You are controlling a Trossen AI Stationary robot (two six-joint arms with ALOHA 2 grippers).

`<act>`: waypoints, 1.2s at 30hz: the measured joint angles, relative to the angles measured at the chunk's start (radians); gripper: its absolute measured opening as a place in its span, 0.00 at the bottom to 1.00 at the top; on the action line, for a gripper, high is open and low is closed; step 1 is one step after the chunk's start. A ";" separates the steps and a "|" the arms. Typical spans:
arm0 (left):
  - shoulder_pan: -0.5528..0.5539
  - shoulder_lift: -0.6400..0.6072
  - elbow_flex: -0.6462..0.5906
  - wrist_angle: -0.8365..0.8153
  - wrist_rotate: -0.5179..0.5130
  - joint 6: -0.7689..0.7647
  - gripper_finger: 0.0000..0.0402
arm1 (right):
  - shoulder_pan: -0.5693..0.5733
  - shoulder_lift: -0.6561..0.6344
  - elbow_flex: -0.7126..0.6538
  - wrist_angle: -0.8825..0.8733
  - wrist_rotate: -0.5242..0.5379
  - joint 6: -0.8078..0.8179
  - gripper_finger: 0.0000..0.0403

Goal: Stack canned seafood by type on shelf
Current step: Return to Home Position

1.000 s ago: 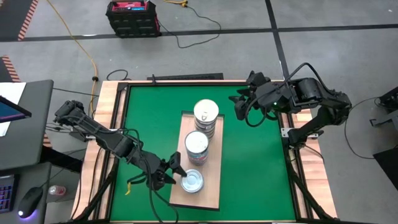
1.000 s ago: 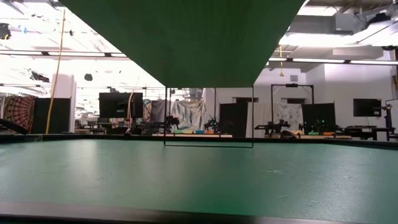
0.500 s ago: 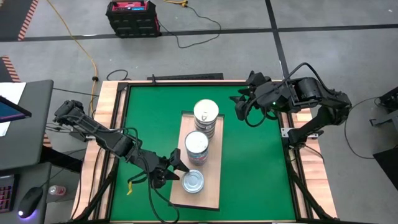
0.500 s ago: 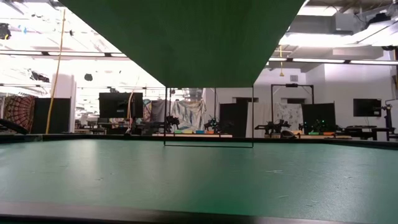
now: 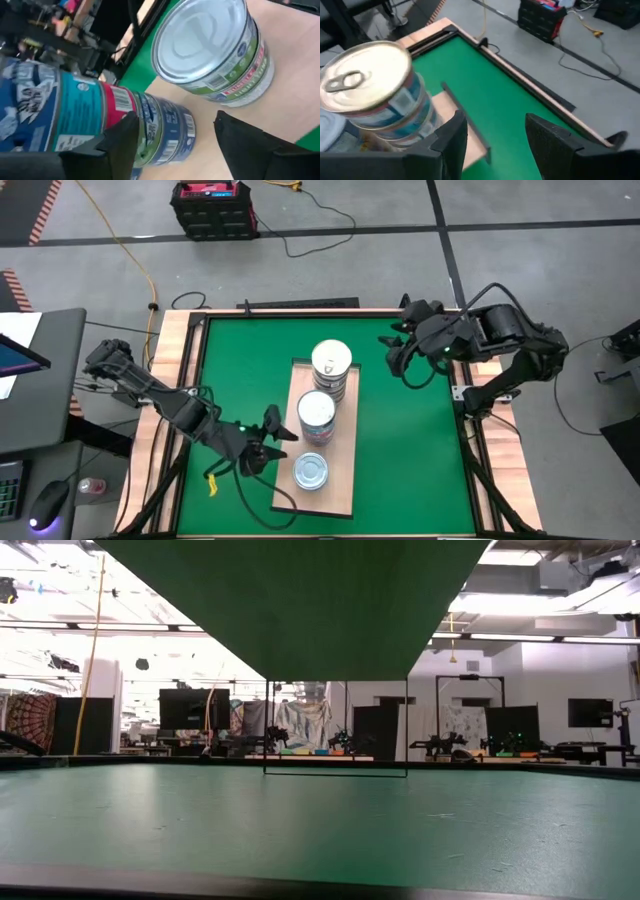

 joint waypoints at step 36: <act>0.154 -0.578 0.000 -0.216 -0.317 -1.132 0.19 | 0.092 -0.570 -0.852 0.417 0.000 -0.040 0.33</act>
